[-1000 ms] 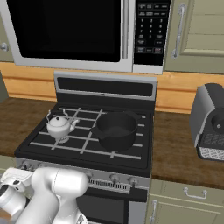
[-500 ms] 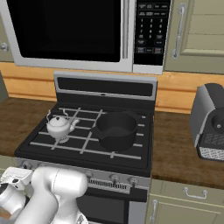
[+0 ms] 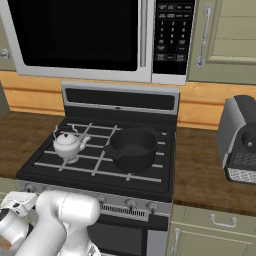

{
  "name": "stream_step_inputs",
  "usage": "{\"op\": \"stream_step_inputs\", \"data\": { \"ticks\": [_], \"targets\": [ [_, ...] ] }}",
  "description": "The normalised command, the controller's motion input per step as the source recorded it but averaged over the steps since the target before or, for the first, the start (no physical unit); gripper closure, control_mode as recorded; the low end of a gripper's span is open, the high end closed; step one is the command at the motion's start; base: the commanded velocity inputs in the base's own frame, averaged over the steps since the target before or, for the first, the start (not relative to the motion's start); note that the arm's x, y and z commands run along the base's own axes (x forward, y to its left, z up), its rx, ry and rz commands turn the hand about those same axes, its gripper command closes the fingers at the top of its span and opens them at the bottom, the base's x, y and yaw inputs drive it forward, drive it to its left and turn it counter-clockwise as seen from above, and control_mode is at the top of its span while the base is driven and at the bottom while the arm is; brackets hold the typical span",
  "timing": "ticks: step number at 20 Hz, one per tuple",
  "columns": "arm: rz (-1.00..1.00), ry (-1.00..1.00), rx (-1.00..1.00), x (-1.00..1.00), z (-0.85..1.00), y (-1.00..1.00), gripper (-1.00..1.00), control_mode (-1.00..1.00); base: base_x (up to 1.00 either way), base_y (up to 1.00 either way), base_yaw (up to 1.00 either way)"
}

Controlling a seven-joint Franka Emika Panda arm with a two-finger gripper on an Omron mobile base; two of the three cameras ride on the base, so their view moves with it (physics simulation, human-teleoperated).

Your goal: Pick the kettle from the counter and place it on a stove burner. Then turn the burner on.

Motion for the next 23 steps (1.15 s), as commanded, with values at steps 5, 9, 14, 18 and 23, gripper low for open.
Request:
{"op": "stream_step_inputs", "data": {
  "ticks": [5, 9, 14, 18, 23],
  "targets": [
    [0.0, 0.28, -0.35, 0.0, 0.0, 0.04, 1.0, -1.0, 0.0, 0.0, 0.0],
    [0.0, 0.34, -0.4, 0.0, 0.0, 0.1, 1.0, -1.0, 0.0, 0.0, 0.0],
    [0.0, 0.34, -0.41, 0.0, 0.0, 0.16, 1.0, -1.0, 0.0, 0.0, 0.0],
    [0.0, 0.23, -0.45, 0.0, -0.03, 0.17, 1.0, -1.0, 0.0, 0.0, 0.0],
    [0.06, 0.01, -0.35, -0.01, -0.1, 0.11, 1.0, -1.0, 0.0, 0.0, 0.0]
  ]
}}
